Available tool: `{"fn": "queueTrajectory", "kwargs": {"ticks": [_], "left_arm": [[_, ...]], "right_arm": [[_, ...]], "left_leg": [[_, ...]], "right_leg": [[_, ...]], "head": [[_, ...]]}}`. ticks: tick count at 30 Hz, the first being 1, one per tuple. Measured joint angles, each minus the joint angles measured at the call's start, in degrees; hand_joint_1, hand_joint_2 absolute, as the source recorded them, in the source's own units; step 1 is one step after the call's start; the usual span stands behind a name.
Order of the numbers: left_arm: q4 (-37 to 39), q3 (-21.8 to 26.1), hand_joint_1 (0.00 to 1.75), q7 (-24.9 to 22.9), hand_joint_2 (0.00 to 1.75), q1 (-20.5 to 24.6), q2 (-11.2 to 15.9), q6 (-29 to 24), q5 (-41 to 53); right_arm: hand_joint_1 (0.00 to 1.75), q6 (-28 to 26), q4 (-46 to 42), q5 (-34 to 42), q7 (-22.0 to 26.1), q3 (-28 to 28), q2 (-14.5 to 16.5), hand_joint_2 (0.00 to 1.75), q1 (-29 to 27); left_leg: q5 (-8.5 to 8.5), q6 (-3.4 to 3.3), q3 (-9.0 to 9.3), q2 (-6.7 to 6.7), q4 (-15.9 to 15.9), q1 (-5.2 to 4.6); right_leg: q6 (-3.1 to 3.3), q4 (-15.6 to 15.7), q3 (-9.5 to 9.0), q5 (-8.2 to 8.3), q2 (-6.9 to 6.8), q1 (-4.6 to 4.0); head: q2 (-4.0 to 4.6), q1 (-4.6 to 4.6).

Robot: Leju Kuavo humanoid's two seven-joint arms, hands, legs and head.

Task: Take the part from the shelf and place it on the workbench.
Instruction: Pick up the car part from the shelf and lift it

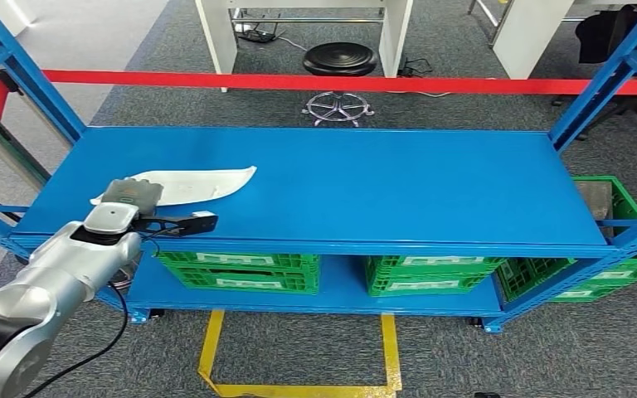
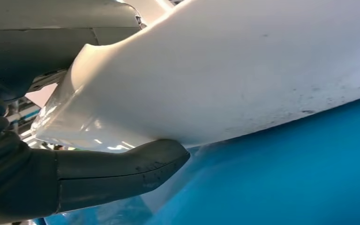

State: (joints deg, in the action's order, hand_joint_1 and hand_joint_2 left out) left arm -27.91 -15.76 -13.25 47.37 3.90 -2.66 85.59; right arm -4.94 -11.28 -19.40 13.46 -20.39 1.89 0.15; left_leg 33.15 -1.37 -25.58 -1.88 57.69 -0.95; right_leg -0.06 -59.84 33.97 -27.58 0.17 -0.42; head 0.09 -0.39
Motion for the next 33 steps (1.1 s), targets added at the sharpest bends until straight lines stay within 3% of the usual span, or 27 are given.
{"fn": "queueTrajectory", "kwargs": {"ticks": [10,14,18,33], "left_arm": [[-0.05,0.22,1.75,2.41,1.75,-0.77,0.15,-3.05,-1.29],[-2.32,1.71,1.75,7.39,1.75,-2.81,0.14,-7.85,-6.38],[-9.38,4.56,1.75,12.95,1.75,-8.02,0.14,-10.92,-12.53],[-38.65,11.99,1.75,27.78,1.75,-30.3,1.79,-10.87,-35.63]], "right_arm": [[0.0,-0.09,0.0,-0.33,0.11,-0.64,0.01,1.75,-0.01],[0.0,-0.48,0.0,-0.55,0.26,-0.98,0.03,1.75,-0.06],[0.0,-1.03,0.03,-1.18,0.28,-1.2,0.18,1.75,-0.21],[0.0,-1.94,0.25,-2.13,0.82,-2.31,1.41,1.75,-0.41]], "left_leg": [[0.0,0.0,0.0,0.0,0.0,0.0],[0.0,0.0,0.0,-0.01,0.0,0.0],[0.01,0.01,-0.01,-0.01,-0.01,0.0],[0.05,-0.09,-0.13,-0.09,0.12,-0.39]], "right_leg": [[0.0,0.0,0.0,0.0,0.0,0.0],[0.0,0.0,0.0,0.0,0.02,0.0],[0.0,0.0,0.02,-0.02,0.03,0.0],[-0.3,0.1,0.09,0.18,0.19,0.36]], "head": [[0.0,-0.01],[0.0,0.0],[0.0,-0.01],[0.0,-0.03]]}}
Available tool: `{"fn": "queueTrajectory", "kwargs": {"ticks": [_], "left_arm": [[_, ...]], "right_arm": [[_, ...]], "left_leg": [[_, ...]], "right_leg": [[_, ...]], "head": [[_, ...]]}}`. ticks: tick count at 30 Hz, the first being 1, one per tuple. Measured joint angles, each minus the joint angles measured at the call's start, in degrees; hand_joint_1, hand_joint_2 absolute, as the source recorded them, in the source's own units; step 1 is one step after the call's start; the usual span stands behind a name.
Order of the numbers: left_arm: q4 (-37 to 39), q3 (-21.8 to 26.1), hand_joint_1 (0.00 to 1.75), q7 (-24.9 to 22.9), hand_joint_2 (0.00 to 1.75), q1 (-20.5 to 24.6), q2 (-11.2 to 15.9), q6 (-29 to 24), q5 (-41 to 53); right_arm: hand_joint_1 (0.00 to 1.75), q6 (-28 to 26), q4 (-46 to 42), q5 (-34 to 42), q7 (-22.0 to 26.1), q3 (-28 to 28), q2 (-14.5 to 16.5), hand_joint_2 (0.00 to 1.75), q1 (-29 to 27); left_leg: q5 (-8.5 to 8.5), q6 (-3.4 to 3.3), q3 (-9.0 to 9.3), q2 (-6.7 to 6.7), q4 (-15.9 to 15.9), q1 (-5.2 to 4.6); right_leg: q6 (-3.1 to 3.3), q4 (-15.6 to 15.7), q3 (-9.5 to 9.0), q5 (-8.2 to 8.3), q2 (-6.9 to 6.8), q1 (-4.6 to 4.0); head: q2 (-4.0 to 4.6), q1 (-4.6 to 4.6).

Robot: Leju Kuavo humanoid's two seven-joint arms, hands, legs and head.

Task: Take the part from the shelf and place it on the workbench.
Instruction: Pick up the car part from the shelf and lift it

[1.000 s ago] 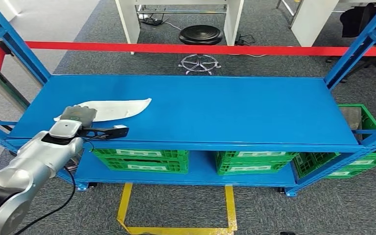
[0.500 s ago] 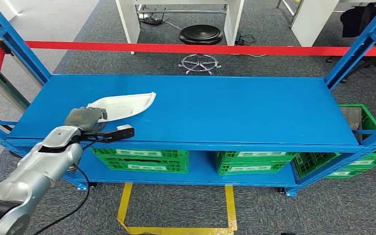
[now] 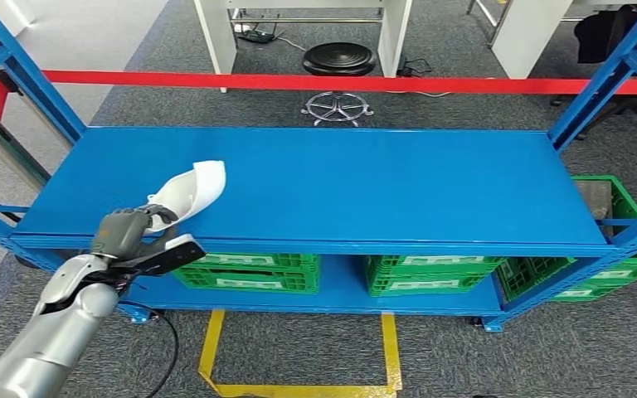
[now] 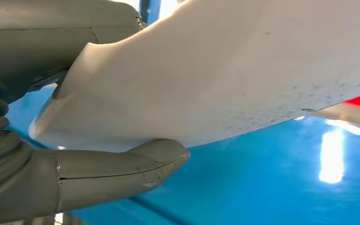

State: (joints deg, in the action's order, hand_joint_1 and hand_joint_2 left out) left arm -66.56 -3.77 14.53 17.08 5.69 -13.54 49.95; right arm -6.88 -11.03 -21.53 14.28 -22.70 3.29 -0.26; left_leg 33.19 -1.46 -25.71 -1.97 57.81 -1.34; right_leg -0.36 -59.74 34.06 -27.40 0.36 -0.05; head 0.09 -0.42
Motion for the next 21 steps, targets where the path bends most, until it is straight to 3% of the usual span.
{"fn": "queueTrajectory", "kwargs": {"ticks": [3,5,7,9,10,11,13,15,19,21], "left_arm": [[-6.34,1.42,1.75,3.16,1.75,-4.77,-0.13,-0.39,-4.28],[-10.33,2.19,1.75,5.07,1.75,-7.44,-0.72,-1.2,-6.73],[-13.7,2.9,1.75,6.75,1.75,-9.85,-1.49,-2.11,-8.9],[-16.07,3.57,1.75,7.71,1.75,-12.02,-2.09,-2.63,-10.17],[-16.89,3.82,1.75,7.95,1.75,-12.89,-2.35,-2.73,-10.47],[-17.58,4.02,1.75,8.12,1.75,-13.57,-2.55,-2.78,-10.66],[-18.59,4.29,1.75,8.35,1.75,-14.36,-2.89,-2.84,-10.88],[-19.36,4.66,1.75,8.7,1.75,-14.73,-3.1,-3.16,-11.26],[-21.1,5.74,1.75,10.06,1.75,-16.14,-3.38,-4.59,-12.65],[-21.9,6.39,1.75,10.68,1.75,-16.9,-3.55,-5.08,-13.26]], "right_arm": [[0.0,1.33,0.04,0.73,0.51,-0.96,0.05,1.75,-0.08],[0.0,2.54,0.05,1.52,0.89,-1.83,0.04,1.75,-0.15],[0.0,3.41,0.06,2.21,0.74,-2.74,0.03,1.75,-0.2],[0.0,3.65,0.14,2.49,0.11,-3.46,0.04,1.75,-0.32],[0.0,3.64,0.18,2.53,-0.15,-3.74,0.04,1.75,-0.43],[0.0,3.64,0.22,2.55,-0.3,-3.99,0.04,1.75,-0.53],[0.0,3.6,0.23,2.61,-0.42,-4.4,0.02,1.75,-0.56],[0.0,3.27,0.24,2.66,-0.49,-4.63,0.02,1.75,-0.41],[0.0,2.36,0.25,2.26,-0.27,-4.93,0.09,1.75,-0.23],[0.0,2.79,0.25,1.97,-0.6,-4.98,0.18,1.75,-0.13]], "left_leg": [[-0.53,-0.54,0.04,-0.01,-0.22,-0.14],[-1.5,-1.2,0.16,-0.26,-1.16,0.21],[-2.19,-1.67,0.08,-0.57,-1.85,0.57],[-2.3,-1.81,-0.23,-0.71,-1.8,0.62],[-2.3,-1.79,-0.31,-0.77,-1.69,0.63],[-2.25,-1.7,-0.36,-0.79,-1.53,0.68],[-1.93,-1.25,-0.41,-0.79,-1.01,0.84],[-1.51,-0.54,-0.83,-0.81,-0.37,0.73],[-1.23,0.58,-1.75,-0.82,0.71,0.58],[0.87,1.29,-2.89,0.11,2.99,0.79]], "right_leg": [[-0.5,0.33,-0.04,0.54,0.0,0.17],[-0.95,-0.11,0.55,-0.15,0.02,0.09],[-1.33,-4.47,2.76,-3.1,-0.01,0.18],[-1.73,-11.45,5.72,-5.96,-0.07,0.51],[-1.91,-13.57,6.54,-6.18,-0.13,0.67],[-2.06,-13.67,6.46,-5.3,-0.22,0.8],[-2.17,-8.39,3.78,-1.64,-0.63,0.95],[-1.93,-3.08,0.77,0.4,-1.2,0.81],[-0.67,-0.97,0.25,-0.08,-0.78,0.81],[0.06,-0.34,0.47,-0.11,-0.39,1.05]], "head": [[0.0,-0.01],[0.0,0.12],[0.0,0.32],[0.0,0.37],[0.0,0.36],[0.0,0.37],[-0.01,0.39],[-0.01,0.45],[0.0,0.37],[-0.01,0.2]]}}
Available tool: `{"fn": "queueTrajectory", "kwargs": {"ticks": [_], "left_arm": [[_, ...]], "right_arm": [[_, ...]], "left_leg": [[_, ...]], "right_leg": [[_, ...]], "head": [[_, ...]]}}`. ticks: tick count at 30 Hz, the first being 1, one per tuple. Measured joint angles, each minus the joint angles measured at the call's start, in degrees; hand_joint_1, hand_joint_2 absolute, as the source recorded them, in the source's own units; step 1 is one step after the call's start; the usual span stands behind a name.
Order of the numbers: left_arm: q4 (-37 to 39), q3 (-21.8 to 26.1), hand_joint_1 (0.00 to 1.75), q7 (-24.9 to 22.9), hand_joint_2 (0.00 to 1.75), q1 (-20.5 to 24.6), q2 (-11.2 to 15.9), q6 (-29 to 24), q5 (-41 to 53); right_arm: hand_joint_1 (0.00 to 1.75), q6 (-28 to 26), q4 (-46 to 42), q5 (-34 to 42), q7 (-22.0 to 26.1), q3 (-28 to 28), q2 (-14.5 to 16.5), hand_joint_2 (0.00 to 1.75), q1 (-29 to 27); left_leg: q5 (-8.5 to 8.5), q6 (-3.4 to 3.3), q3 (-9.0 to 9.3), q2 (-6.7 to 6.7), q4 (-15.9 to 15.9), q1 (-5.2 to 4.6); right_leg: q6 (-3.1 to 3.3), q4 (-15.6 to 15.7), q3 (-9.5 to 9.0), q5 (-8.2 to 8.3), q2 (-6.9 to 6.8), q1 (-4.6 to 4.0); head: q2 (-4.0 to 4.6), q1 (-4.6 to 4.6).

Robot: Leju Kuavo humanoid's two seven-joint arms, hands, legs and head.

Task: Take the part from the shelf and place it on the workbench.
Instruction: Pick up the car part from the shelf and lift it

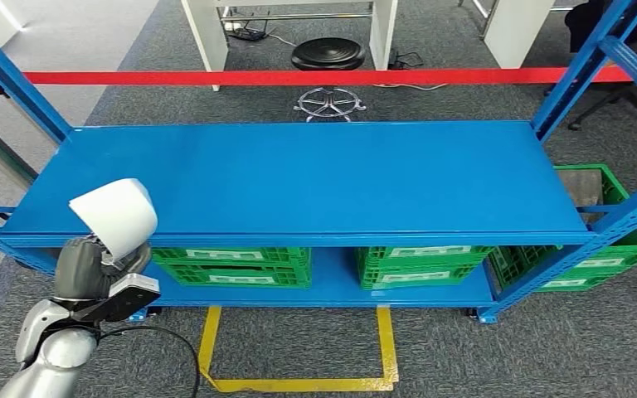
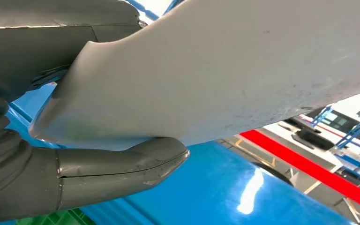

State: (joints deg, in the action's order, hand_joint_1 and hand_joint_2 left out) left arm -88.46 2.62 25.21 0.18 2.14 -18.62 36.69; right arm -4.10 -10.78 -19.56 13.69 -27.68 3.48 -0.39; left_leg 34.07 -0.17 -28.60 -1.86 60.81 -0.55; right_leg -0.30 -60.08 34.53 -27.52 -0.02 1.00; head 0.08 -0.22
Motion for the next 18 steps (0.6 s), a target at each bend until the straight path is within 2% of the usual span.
{"fn": "queueTrajectory", "kwargs": {"ticks": [3,4,5,6,8,10,11,13,14,15,16,18], "left_arm": [[-0.41,0.85,1.75,0.49,1.75,-0.88,-0.13,-0.29,-0.56],[-0.41,1.04,1.75,0.68,1.75,-1.16,-0.17,-0.31,-0.72],[-0.41,1.22,1.75,0.89,1.75,-1.41,-0.21,-0.35,-0.92],[-0.44,1.42,1.75,1.1,1.75,-1.6,-0.26,-0.42,-1.13],[-0.66,1.8,1.75,1.6,1.75,-1.88,-0.34,-0.61,-1.6],[-1.06,2.1,1.75,2.04,1.75,-2.16,-0.48,-0.79,-1.92],[-1.25,2.25,1.75,2.18,1.75,-2.31,-0.55,-0.87,-2.05],[-1.47,2.48,1.75,2.36,1.75,-2.63,-0.74,-1.0,-2.33],[-1.54,2.54,1.75,2.46,1.75,-2.72,-0.9,-1.03,-2.43],[-1.62,2.57,1.75,2.58,1.75,-2.82,-1.05,-1.04,-2.5],[-1.7,2.6,1.75,2.69,1.75,-2.94,-1.22,-1.06,-2.54],[-1.81,2.68,1.75,2.87,1.75,-3.22,-1.4,-1.08,-2.56]], "right_arm": [[0.0,0.72,0.0,-0.09,-0.55,-0.07,0.03,1.75,0.11],[0.0,1.11,0.0,-0.06,-0.73,-0.16,0.03,1.75,0.12],[0.0,1.57,0.0,-0.02,-0.85,-0.3,0.03,1.75,0.11],[0.0,2.06,0.0,0.0,-0.85,-0.44,0.04,1.75,0.11],[0.0,2.93,0.0,0.01,-0.56,-0.71,0.04,1.75,0.11],[0.0,3.45,0.0,-0.04,-0.11,-0.87,0.04,1.75,0.11],[0.0,3.6,0.0,-0.09,0.08,-0.93,0.04,1.75,0.09],[0.0,3.82,0.01,-0.24,0.32,-0.98,0.03,1.75,-0.09],[0.0,3.87,0.02,-0.32,0.4,-0.99,0.02,1.75,-0.2],[0.0,3.92,0.03,-0.39,0.45,-1.0,0.01,1.75,-0.32],[0.0,3.93,0.05,-0.45,0.5,-1.01,0.0,1.75,-0.39],[0.0,3.98,0.06,-0.57,0.58,-1.01,0.0,1.75,-0.38]], "left_leg": [[5.5,0.71,-3.81,1.21,9.54,0.45],[6.18,0.79,-4.7,1.26,11.9,0.54],[5.71,0.8,-4.72,1.27,12.42,0.6],[4.21,0.74,-3.76,1.29,10.79,0.64],[0.62,0.38,0.28,1.54,3.19,0.66],[-1.05,0.09,2.94,1.93,-2.33,0.47],[-1.14,-0.05,3.09,2.06,-3.14,0.32],[-2.19,-0.58,2.28,1.93,-3.26,0.23],[-2.81,-1.0,1.75,1.77,-3.35,0.31],[-3.53,-1.45,1.12,1.61,-3.49,0.44],[-4.26,-1.82,0.37,1.44,-3.58,0.55],[-5.65,-2.21,-1.39,1.23,-3.52,0.44]], "right_leg": [[0.72,0.13,0.91,0.61,0.23,-0.01],[0.77,0.12,1.26,0.91,0.3,-0.05],[0.76,0.12,1.65,1.25,0.36,-0.07],[0.68,0.12,2.02,1.61,0.44,-0.07],[0.36,0.12,2.7,2.43,0.64,-0.07],[-0.26,0.24,3.13,3.4,0.83,-0.1],[-0.61,0.4,3.25,3.95,0.88,-0.08],[-1.3,0.84,3.46,4.9,0.97,-0.01],[-1.55,0.72,3.8,4.45,0.93,0.04],[-1.75,-0.17,4.36,2.91,0.85,0.05],[-1.86,-2.17,5.1,0.29,0.74,0.09],[-2.05,-8.81,6.59,-5.53,0.55,0.07]], "head": [[0.01,-0.16],[0.01,-0.16],[0.01,-0.16],[0.01,-0.16],[0.01,-0.16],[0.01,-0.14],[0.01,-0.15],[0.01,-0.22],[0.01,-0.22],[0.01,-0.15],[0.01,-0.08],[0.01,0.06]]}}
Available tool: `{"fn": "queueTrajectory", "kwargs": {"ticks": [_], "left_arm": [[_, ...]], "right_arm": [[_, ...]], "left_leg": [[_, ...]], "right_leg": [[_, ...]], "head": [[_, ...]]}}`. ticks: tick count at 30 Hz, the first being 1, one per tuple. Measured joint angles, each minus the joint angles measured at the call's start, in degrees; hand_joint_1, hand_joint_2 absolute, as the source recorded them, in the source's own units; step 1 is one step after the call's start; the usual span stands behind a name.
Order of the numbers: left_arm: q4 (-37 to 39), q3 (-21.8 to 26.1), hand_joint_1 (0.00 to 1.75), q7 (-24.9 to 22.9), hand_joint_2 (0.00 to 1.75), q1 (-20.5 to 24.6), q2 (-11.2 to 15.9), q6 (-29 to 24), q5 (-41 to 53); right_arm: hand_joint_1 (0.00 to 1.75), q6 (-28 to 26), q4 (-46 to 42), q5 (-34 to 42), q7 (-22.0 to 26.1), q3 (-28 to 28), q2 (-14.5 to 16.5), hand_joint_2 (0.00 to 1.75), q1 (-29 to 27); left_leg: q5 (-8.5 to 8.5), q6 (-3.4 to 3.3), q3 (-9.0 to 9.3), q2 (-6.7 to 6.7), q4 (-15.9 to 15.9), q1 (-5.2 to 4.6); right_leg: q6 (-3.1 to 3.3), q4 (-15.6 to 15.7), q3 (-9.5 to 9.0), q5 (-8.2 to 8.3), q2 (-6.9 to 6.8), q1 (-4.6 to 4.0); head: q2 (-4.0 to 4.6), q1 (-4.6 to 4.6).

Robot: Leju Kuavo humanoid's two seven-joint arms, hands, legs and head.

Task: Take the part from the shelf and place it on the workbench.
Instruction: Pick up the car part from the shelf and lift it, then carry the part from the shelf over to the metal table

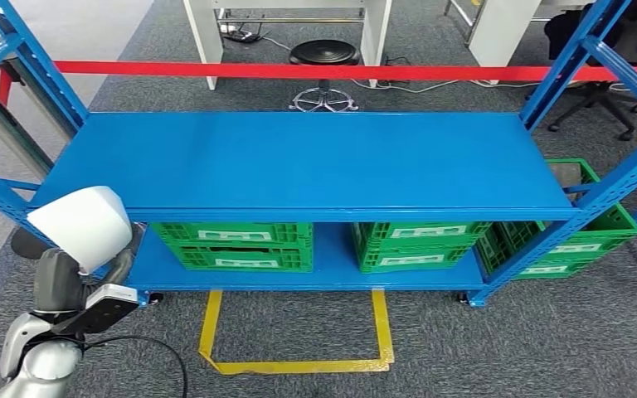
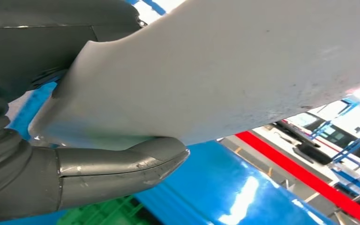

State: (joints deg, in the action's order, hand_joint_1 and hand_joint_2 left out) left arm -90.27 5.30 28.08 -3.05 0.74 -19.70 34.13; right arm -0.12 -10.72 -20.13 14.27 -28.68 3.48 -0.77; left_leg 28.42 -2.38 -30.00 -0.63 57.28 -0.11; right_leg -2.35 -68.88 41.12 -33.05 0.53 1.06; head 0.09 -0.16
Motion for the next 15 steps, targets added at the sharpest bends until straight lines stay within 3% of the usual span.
{"fn": "queueTrajectory", "kwargs": {"ticks": [1,2,3,5,7,8,9,11,13,15], "left_arm": [[-0.02,0.04,1.75,0.09,1.75,-0.16,-0.08,-0.03,-0.01],[-0.02,0.05,1.75,0.18,1.75,-0.34,-0.15,-0.06,-0.02],[-0.02,0.06,1.75,0.28,1.75,-0.56,-0.22,-0.09,-0.07],[-0.03,0.11,1.75,0.45,1.75,-0.91,-0.35,-0.11,-0.34],[-0.14,0.3,1.75,0.64,1.75,-1.04,-0.5,-0.15,-0.68],[-0.2,0.4,1.75,0.74,1.75,-1.05,-0.55,-0.16,-0.85],[-0.25,0.5,1.75,0.81,1.75,-1.06,-0.58,-0.15,-1.02],[-0.26,0.63,1.75,0.9,1.75,-1.06,-0.65,-0.04,-1.41],[-0.26,0.77,1.75,0.94,1.75,-1.08,-0.73,0.08,-1.68],[-0.26,0.9,1.75,0.96,1.75,-1.09,-0.79,0.12,-1.77]], "right_arm": [[0.0,0.02,0.0,-0.04,0.07,0.01,0.0,1.75,0.03],[0.0,0.04,-0.01,-0.11,0.13,0.01,0.0,1.75,0.05],[0.0,0.04,-0.01,-0.16,0.21,-0.01,-0.01,1.75,0.06],[0.0,0.03,-0.02,-0.26,0.31,-0.05,-0.04,1.75,0.06],[0.0,0.06,-0.03,-0.35,0.38,-0.15,-0.11,1.75,0.26],[0.0,0.08,-0.04,-0.4,0.42,-0.21,-0.14,1.75,0.37],[0.0,0.1,-0.04,-0.5,0.44,-0.26,-0.15,1.75,0.45],[0.0,0.11,-0.01,-0.85,0.4,-0.31,-0.14,1.75,0.38],[0.0,0.09,0.03,-1.21,0.31,-0.33,-0.16,1.75,0.31],[0.0,0.08,0.04,-1.36,0.31,-0.35,-0.21,1.75,0.36]], "left_leg": [[-0.71,-0.03,-0.95,-0.09,0.05,-0.09],[-1.4,-0.03,-1.91,-0.18,0.1,-0.2],[-2.03,0.03,-2.78,-0.27,0.16,-0.29],[-3.11,0.25,-4.18,-0.4,0.32,-0.42],[-3.98,0.71,-5.06,-0.49,0.64,-0.58],[-4.44,1.0,-5.36,-0.56,0.78,-0.61],[-4.93,1.32,-5.64,-0.61,0.84,-0.64],[-5.23,1.98,-6.15,-0.52,1.03,-0.54],[-1.63,2.7,-7.01,-0.15,3.75,-0.31],[4.32,3.33,-8.15,0.06,10.03,0.08]], "right_leg": [[-0.07,-3.21,0.28,-1.38,-0.03,0.0],[-0.1,-5.14,-0.06,-1.29,-0.05,-0.01],[-0.04,-5.28,-1.25,-0.03,-0.07,-0.04],[0.43,-0.1,-6.44,2.72,-0.2,-0.2],[0.92,8.02,-12.53,2.38,-0.52,-0.48],[1.06,10.76,-14.13,1.57,-0.61,-0.61],[1.14,12.19,-14.66,1.05,-0.64,-0.7],[1.63,12.82,-13.81,1.5,-0.67,-0.54],[2.44,13.06,-12.85,2.73,-0.87,-0.31],[2.85,12.95,-11.71,4.02,-0.9,-0.34]], "head": [[0.0,-0.01],[0.0,-0.03],[0.0,-0.02],[0.0,-0.03],[0.0,-0.04],[0.0,-0.05],[0.0,-0.07],[0.0,-0.07],[0.0,-0.16],[0.0,-0.28]]}}
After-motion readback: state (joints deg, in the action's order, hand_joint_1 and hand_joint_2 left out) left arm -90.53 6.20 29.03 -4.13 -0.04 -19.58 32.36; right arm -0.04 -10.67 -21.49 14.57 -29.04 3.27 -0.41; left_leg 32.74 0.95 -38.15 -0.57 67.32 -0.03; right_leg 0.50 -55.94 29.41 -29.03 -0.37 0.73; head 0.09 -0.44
